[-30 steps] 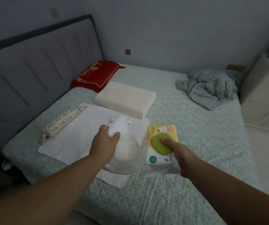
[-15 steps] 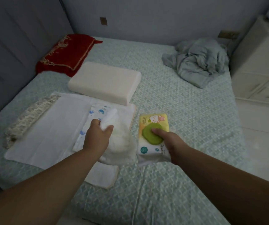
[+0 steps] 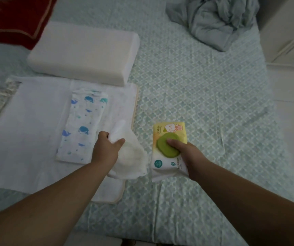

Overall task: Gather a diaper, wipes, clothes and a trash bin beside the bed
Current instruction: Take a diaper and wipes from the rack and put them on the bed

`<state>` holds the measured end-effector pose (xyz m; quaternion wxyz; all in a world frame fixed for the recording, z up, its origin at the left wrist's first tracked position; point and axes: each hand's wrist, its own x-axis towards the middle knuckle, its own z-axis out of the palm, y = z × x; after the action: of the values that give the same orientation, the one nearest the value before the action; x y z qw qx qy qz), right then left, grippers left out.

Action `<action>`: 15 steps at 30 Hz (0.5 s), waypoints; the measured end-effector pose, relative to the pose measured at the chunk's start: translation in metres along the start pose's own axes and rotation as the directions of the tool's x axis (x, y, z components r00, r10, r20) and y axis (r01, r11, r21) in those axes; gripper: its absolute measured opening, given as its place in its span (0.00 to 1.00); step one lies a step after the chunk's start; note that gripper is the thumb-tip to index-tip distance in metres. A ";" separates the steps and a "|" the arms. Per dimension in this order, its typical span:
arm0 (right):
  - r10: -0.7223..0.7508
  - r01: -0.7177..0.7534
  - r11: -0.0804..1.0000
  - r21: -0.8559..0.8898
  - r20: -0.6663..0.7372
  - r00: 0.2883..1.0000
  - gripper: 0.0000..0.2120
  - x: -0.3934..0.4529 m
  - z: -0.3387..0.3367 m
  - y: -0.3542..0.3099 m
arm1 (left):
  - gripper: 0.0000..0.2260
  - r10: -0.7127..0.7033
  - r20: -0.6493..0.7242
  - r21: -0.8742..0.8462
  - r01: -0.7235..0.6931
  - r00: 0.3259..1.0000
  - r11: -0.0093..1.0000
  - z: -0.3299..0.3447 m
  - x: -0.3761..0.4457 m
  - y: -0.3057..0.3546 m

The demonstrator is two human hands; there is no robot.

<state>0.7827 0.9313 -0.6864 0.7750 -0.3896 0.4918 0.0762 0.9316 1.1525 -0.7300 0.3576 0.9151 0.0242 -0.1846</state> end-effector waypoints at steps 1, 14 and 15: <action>0.009 -0.009 1.000 0.008 0.001 1.000 0.22 0.007 0.000 0.006 | 0.21 -0.002 0.011 0.009 0.002 1.000 1.000 0.005 0.005 -0.008; 0.071 -0.071 0.997 0.013 0.021 0.997 0.21 0.071 0.027 0.044 | 0.34 -0.397 0.289 0.205 0.349 0.871 0.915 0.020 0.034 -0.135; 0.077 -0.077 0.997 0.007 0.029 0.997 0.20 0.076 0.031 0.045 | 0.35 -0.427 0.302 0.214 0.376 0.853 0.902 0.020 0.033 -0.142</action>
<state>0.8198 0.9629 -0.7659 0.7799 -0.3663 0.4956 0.1096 0.9308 1.2417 -0.8473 0.2414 0.8674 0.1388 -0.4123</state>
